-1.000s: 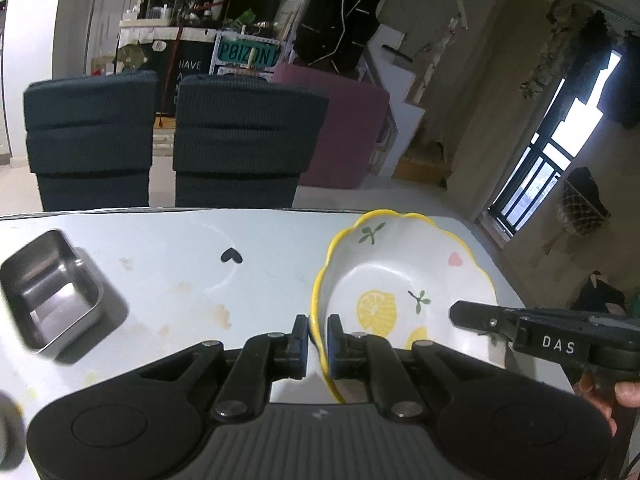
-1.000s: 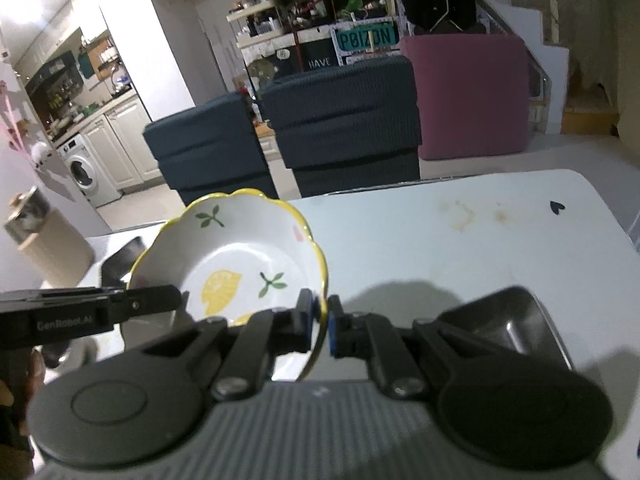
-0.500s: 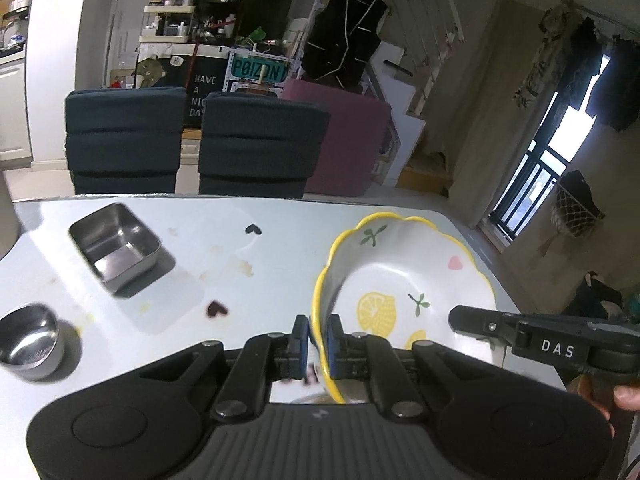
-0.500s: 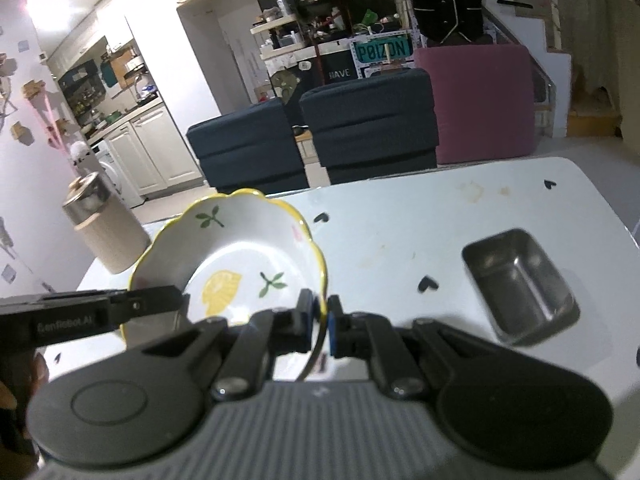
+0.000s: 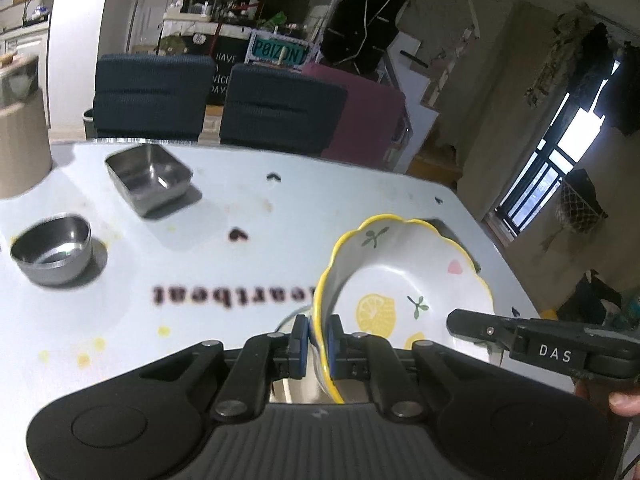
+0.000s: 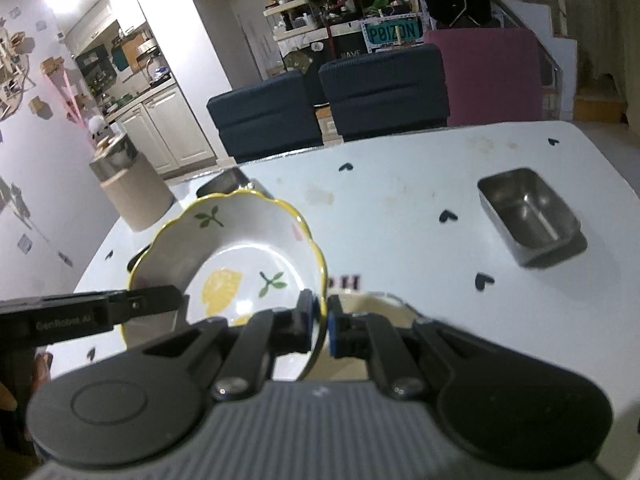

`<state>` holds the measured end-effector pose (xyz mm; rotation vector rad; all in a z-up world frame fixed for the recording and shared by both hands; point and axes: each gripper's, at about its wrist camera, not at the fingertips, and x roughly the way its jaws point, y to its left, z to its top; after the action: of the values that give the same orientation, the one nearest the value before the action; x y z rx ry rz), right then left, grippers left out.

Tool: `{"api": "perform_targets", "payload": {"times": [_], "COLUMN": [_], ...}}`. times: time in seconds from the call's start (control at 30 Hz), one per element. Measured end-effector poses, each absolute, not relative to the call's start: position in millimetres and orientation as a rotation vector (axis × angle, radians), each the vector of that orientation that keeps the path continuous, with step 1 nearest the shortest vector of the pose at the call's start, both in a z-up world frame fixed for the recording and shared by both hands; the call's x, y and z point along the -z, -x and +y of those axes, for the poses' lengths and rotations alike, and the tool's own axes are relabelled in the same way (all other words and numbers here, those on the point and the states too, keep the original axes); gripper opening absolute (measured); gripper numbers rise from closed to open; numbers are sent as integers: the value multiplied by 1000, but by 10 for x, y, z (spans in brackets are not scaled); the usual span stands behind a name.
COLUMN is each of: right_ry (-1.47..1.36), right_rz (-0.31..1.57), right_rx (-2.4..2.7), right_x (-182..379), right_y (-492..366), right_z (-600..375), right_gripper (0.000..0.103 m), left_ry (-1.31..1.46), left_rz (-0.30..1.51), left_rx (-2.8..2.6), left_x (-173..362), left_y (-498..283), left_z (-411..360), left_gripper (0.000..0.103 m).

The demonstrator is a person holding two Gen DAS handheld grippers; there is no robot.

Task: Organize plates and bowls
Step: 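Lift the floral bowl with both grippers and carry it over the cream bowl, then lower the floral bowl into the cream bowl with both grippers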

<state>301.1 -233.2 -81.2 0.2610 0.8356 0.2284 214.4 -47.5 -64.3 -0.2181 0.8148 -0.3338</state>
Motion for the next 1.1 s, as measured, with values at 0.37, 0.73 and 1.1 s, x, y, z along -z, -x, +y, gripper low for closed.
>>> {"api": "perform_targets", "payload": {"times": [0.37,0.73,1.1], "right_ry": [-264,-258,-246], "right_rz": [919,993,1073], "right_rx": [-189,-149,-121], "right_x": [1042,1233,1405], "right_y": [-2921,-2937,-3000], "right_z": [-2271,-2302,-2322], "right_gripper": [9,9,10], "left_ry": [267,274,231], "left_rz": [880,955,1021], "left_rx": [348,340,332], "left_x": [1004,1255,1423], "left_y": [-2185,-2338,-2414], "left_z": [-519,-650,-776], "left_gripper": [10,9,9]}}
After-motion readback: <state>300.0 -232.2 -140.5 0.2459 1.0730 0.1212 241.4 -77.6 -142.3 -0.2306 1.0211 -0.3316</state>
